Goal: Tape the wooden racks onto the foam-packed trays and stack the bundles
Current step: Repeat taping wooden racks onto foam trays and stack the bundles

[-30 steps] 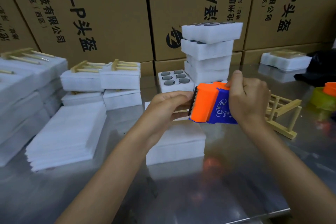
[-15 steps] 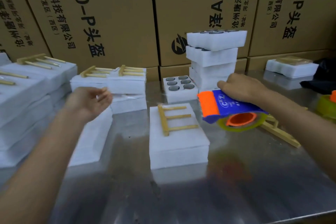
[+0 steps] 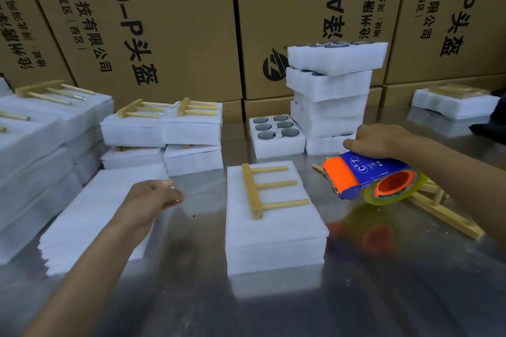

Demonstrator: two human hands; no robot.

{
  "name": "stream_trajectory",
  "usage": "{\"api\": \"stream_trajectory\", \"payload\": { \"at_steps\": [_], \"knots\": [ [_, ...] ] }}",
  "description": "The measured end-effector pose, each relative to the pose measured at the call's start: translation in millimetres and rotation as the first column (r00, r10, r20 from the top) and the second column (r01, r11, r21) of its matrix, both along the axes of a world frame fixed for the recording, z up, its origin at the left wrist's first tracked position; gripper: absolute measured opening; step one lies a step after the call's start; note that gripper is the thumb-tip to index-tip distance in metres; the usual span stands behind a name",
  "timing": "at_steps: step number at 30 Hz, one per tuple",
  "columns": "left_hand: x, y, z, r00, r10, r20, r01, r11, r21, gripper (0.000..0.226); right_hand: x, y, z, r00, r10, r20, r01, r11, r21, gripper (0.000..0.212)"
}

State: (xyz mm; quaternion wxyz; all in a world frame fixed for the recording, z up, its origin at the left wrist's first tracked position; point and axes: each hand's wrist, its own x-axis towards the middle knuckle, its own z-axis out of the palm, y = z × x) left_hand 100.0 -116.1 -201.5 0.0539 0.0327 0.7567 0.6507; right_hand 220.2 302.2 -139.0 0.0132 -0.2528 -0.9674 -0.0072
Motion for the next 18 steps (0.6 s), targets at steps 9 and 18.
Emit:
{"api": "stream_trajectory", "payload": {
  "at_steps": [9,18],
  "knots": [
    [27.2,37.6,-33.1,0.991,-0.125,-0.051,0.095,0.917,-0.388,0.035,-16.5,-1.3,-26.4,0.999,0.043,0.002,-0.043,0.997,0.067,0.045],
    [37.9,46.4,-53.7,0.863,-0.371,-0.342,-0.107,0.527,-0.843,0.053,-21.2,1.3,-32.5,0.997,0.074,-0.031,-0.071,0.993,0.092,0.046]
  ]
}}
